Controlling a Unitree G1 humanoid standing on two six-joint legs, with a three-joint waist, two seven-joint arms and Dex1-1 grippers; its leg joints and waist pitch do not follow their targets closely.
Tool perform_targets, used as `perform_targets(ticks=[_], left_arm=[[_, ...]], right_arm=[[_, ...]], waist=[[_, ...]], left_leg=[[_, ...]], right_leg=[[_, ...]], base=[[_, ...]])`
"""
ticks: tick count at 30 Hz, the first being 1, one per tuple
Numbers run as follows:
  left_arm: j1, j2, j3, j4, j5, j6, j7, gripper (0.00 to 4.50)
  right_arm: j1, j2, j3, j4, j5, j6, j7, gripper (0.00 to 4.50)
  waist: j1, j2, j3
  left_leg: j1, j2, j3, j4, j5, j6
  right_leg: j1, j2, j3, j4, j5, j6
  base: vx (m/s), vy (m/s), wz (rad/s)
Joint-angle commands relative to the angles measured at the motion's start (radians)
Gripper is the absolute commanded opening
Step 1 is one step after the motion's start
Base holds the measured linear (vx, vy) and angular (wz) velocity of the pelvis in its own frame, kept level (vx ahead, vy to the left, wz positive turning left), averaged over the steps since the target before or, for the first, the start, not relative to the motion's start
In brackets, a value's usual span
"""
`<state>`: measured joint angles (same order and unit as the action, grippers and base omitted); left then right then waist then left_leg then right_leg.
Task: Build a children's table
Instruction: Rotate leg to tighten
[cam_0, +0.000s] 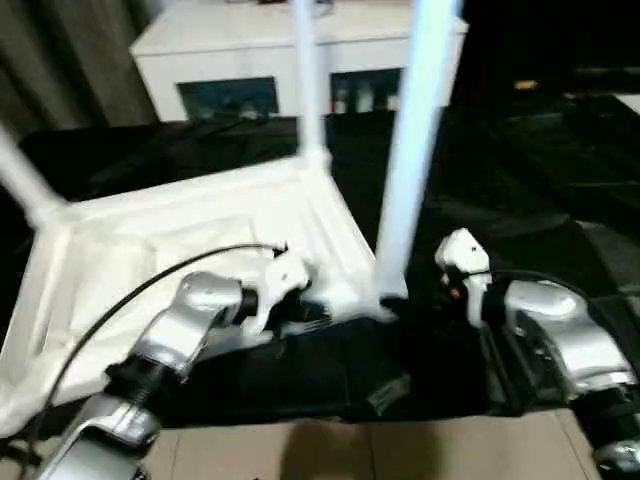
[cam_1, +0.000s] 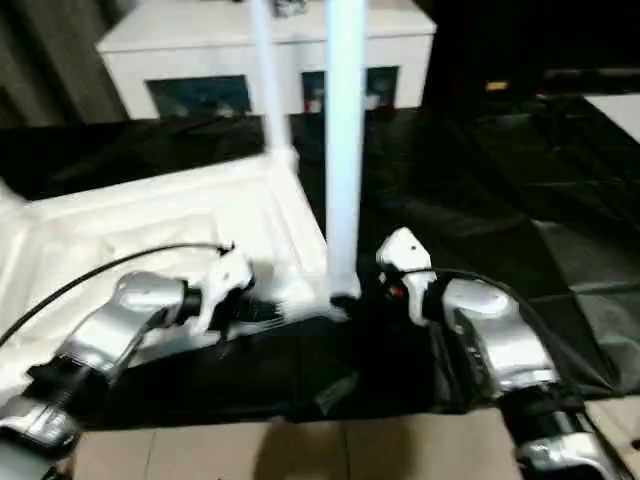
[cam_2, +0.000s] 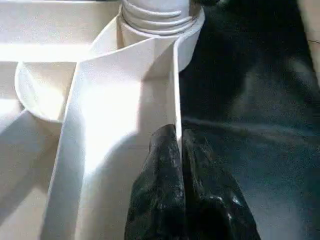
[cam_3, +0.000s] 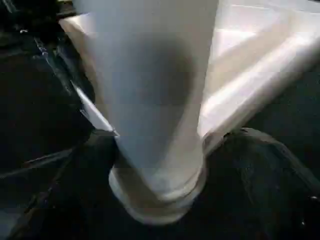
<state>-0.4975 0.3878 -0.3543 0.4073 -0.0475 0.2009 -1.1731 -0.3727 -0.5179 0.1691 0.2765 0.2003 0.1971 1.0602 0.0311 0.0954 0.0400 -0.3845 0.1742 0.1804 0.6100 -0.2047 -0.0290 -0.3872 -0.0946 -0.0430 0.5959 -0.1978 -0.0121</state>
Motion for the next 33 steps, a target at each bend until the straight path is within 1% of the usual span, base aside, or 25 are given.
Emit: perform_targets(ticks=[1,2,4,6,7,9,11,14,15,16,18,20,22,24,25,26,28,29,31,33], left_arm=[[0.002,0.005,-0.032,-0.035,-0.016,0.006,-0.055,0.0],[-0.001,0.004,-0.028,-0.032,-0.013,0.003,-0.052,0.0],[-0.001,0.004,-0.028,-0.031,-0.013,0.002,-0.051,0.0],[-0.003,0.002,-0.021,-0.029,-0.005,0.004,-0.038,0.0],[-0.004,0.002,-0.02,-0.029,-0.003,0.006,-0.033,0.0],[-0.003,0.001,-0.019,-0.028,-0.002,0.007,-0.031,0.0],[-0.003,0.001,-0.018,-0.027,-0.001,0.006,-0.03,0.0],[-0.005,0.001,-0.014,-0.023,0.003,0.005,-0.023,0.0],[-0.006,0.001,-0.014,-0.022,0.004,0.004,-0.023,0.0],[-0.005,0.001,-0.013,-0.022,0.003,0.004,-0.022,0.0],[-0.005,0.002,-0.013,-0.022,0.003,0.004,-0.022,0.0],[-0.002,0.003,-0.011,-0.024,0.002,0.005,-0.022,0.0],[-0.002,0.003,-0.011,-0.024,0.002,0.006,-0.022,0.0],[-0.001,0.004,-0.012,-0.022,0.003,0.006,-0.022,0.0],[-0.001,0.004,-0.012,-0.021,0.004,0.005,-0.022,0.0],[-0.002,0.004,-0.013,-0.019,0.005,0.006,-0.023,0.0],[-0.002,0.005,-0.015,-0.018,0.007,0.007,-0.024,0.0],[-0.003,0.006,-0.018,-0.017,0.008,0.008,-0.026,0.0],[-0.003,0.006,-0.02,-0.016,0.01,0.01,-0.027,0.0],[-0.003,0.004,-0.022,-0.015,0.011,0.011,-0.026,0.0]], right_arm=[[0.004,-0.019,0.014,-0.028,0.007,0.015,0.037,3.84],[0.006,-0.03,0.025,-0.034,0.009,0.019,0.063,3.84],[0.006,-0.032,0.027,-0.034,0.008,0.019,0.065,3.84],[0.006,-0.044,0.044,-0.027,-0.011,0.004,0.087,3.84],[0.004,-0.047,0.05,-0.019,-0.019,-0.003,0.092,3.84],[-0.001,-0.045,0.05,-0.009,-0.024,-0.006,0.092,3.84],[-0.002,-0.044,0.049,-0.006,-0.024,-0.006,0.093,3.84],[-0.02,-0.03,0.042,0.013,-0.02,0.006,0.084,3.84],[-0.023,-0.027,0.041,0.014,-0.018,0.009,0.082,3.84],[-0.024,-0.025,0.04,0.013,-0.016,0.012,0.083,3.84],[-0.025,-0.025,0.041,0.012,-0.013,0.014,0.084,3.6],[-0.025,-0.018,0.036,0.013,0.003,0.025,0.091,3.41],[-0.025,-0.017,0.035,0.014,0.004,0.026,0.093,3.22],[-0.025,-0.016,0.038,0.018,0.004,0.032,0.103,3.06],[-0.024,-0.015,0.038,0.02,0.003,0.032,0.105,3.06],[-0.022,-0.013,0.041,0.021,0.003,0.036,0.109,2.82],[-0.02,-0.012,0.043,0.02,0.003,0.037,0.108,2.8],[-0.018,-0.01,0.044,0.018,0.003,0.039,0.106,2.77],[-0.015,-0.008,0.046,0.016,0.0,0.038,0.1,2.71],[-0.01,-0.004,0.048,0.016,-0.004,0.035,0.091,2.7]], waist=[[-0.004,-0.006,-0.061],[0.0,-0.009,-0.063],[0.003,-0.009,-0.064],[0.005,-0.013,-0.065],[0.005,-0.011,-0.065],[0.005,-0.013,-0.064],[0.005,-0.011,-0.065],[0.005,-0.013,-0.066],[0.004,-0.016,-0.066],[0.005,-0.015,-0.066],[0.006,-0.013,-0.066],[0.006,-0.014,-0.066],[0.006,-0.014,-0.067],[0.006,-0.014,-0.067],[0.006,-0.013,-0.068],[0.006,-0.014,-0.068],[0.006,-0.012,-0.069],[0.006,-0.013,-0.068],[0.006,-0.01,-0.069],[0.004,-0.01,-0.069]], left_leg=[[0.028,0.055,-0.013,-0.079,-0.159,0.093],[0.027,0.054,-0.013,-0.078,-0.147,0.092],[0.025,0.053,-0.013,-0.075,-0.125,0.097],[0.024,0.052,-0.013,-0.073,-0.113,0.104],[0.023,0.052,-0.013,-0.074,-0.113,0.105],[0.022,0.051,-0.013,-0.074,-0.121,0.106],[0.023,0.051,-0.013,-0.074,-0.127,0.101],[0.022,0.051,-0.014,-0.072,-0.114,0.105],[0.022,0.05,-0.013,-0.072,-0.113,0.109],[0.022,0.051,-0.013,-0.072,-0.112,0.11],[0.023,0.052,-0.014,-0.072,-0.111,0.109],[0.023,0.051,-0.013,-0.071,-0.105,0.111],[0.022,0.051,-0.013,-0.07,-0.102,0.113],[0.022,0.051,-0.013,-0.07,-0.098,0.115],[0.023,0.051,-0.013,-0.069,-0.095,0.116],[0.022,0.05,-0.013,-0.068,-0.09,0.117],[0.022,0.05,-0.014,-0.067,-0.084,0.12],[0.021,0.05,-0.013,-0.067,-0.085,0.12],[0.023,0.05,-0.014,-0.067,-0.089,0.117],[0.022,0.05,-0.014,-0.068,-0.09,0.115]], right_leg=[[0.036,-0.043,0.024,-0.05,-0.014,-0.274],[0.038,-0.044,0.024,-0.048,-0.003,-0.274],[0.039,-0.045,0.024,-0.045,0.017,-0.274],[0.041,-0.046,0.024,-0.045,0.019,-0.274],[0.041,-0.046,0.023,-0.044,0.018,-0.274],[0.041,-0.047,0.024,-0.046,0.005,-0.271],[0.04,-0.046,0.024,-0.047,-0.007,-0.27],[0.041,-0.046,0.024,-0.045,0.009,-0.272],[0.04,-0.045,0.023,-0.046,0.008,-0.272],[0.041,-0.046,0.023,-0.045,0.005,-0.272],[0.04,-0.046,0.023,-0.045,-0.002,-0.271],[0.04,-0.045,0.023,-0.044,0.007,-0.271],[0.041,-0.045,0.023,-0.044,0.009,-0.272],[0.041,-0.045,0.023,-0.044,0.011,-0.272],[0.041,-0.045,0.022,-0.043,0.013,-0.272],[0.041,-0.045,0.023,-0.043,0.019,-0.273],[0.041,-0.045,0.022,-0.041,0.023,-0.273],[0.041,-0.045,0.022,-0.042,0.022,-0.274],[0.041,-0.045,0.022,-0.042,0.019,-0.273],[0.042,-0.044,0.021,-0.041,0.023,-0.274]], base=[[0.0,0.0,0.0],[0.0,0.0,0.0],[0.0,0.0,0.0],[0.0,0.0,0.0],[0.0,0.0,0.0],[0.0,0.0,0.0],[0.0,0.0,0.0],[0.0,0.0,0.0],[0.0,0.0,0.0],[0.0,0.0,0.0],[0.0,0.0,0.0],[0.0,0.0,0.0],[0.0,0.0,0.0],[0.0,0.0,0.0],[0.0,0.0,0.0],[0.0,0.0,0.0],[0.0,0.0,0.0],[0.0,0.0,0.0],[0.0,0.0,0.0],[0.0,0.0,0.0]])
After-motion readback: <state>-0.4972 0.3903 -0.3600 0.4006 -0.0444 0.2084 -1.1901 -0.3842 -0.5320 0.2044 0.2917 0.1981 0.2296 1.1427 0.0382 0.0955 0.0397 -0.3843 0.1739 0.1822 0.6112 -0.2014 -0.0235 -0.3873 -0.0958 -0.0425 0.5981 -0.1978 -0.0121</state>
